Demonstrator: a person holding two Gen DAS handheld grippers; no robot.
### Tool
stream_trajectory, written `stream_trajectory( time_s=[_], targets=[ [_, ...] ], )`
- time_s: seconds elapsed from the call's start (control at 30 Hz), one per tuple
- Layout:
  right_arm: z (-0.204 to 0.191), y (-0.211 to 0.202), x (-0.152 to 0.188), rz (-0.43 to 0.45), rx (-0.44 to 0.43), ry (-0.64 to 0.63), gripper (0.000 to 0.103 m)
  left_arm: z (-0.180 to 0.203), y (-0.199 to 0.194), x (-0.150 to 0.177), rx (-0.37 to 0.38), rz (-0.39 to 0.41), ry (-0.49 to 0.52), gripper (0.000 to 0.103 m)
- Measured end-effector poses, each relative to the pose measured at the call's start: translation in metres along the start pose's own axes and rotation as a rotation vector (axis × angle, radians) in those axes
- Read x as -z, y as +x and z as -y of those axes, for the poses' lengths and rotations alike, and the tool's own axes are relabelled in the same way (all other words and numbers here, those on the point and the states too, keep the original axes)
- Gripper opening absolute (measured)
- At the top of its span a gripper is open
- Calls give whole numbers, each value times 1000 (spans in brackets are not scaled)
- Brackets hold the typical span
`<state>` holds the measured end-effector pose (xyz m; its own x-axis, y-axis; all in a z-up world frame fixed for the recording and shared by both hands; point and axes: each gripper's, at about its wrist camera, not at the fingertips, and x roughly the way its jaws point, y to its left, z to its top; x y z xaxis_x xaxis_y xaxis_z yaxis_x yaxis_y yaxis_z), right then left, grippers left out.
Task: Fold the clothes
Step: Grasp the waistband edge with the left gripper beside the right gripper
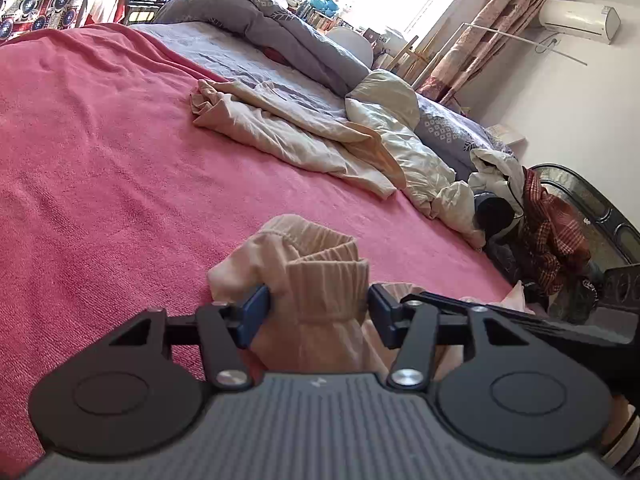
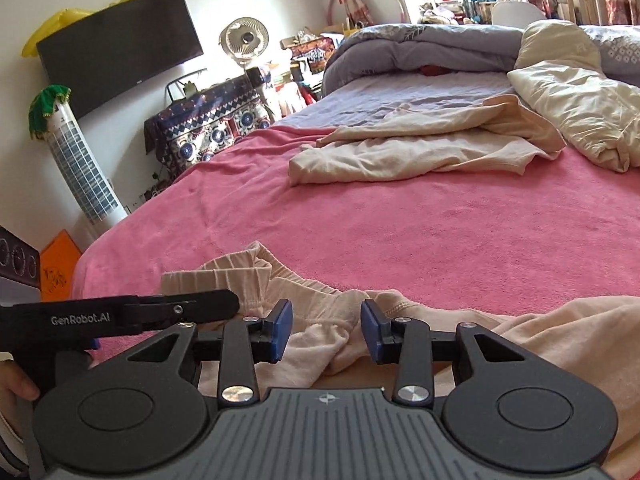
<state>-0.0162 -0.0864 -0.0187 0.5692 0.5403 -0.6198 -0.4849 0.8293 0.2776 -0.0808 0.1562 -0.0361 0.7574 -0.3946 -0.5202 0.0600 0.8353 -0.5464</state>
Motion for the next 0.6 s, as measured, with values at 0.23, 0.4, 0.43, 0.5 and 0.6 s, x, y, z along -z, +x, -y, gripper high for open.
stream_trajectory(
  time_s=[0.23, 0.4, 0.43, 0.5, 0.6],
  targets=[
    [1, 25, 4, -52, 41, -34, 42, -1, -14, 6, 57, 56, -1, 56],
    [7, 27, 9, -37, 40, 1, 42, 12, -17, 6, 72, 79, 73, 56],
    [9, 26, 11, -35, 38, 10, 42, 14, -13, 5, 33, 65, 86, 56],
    [10, 24, 13, -29, 37, 17, 42, 12, -3, 5, -22, 40, 70, 56],
    [8, 20, 15, -25, 31, 14, 44, 7, -3, 6, -1, 50, 43, 28]
  ],
)
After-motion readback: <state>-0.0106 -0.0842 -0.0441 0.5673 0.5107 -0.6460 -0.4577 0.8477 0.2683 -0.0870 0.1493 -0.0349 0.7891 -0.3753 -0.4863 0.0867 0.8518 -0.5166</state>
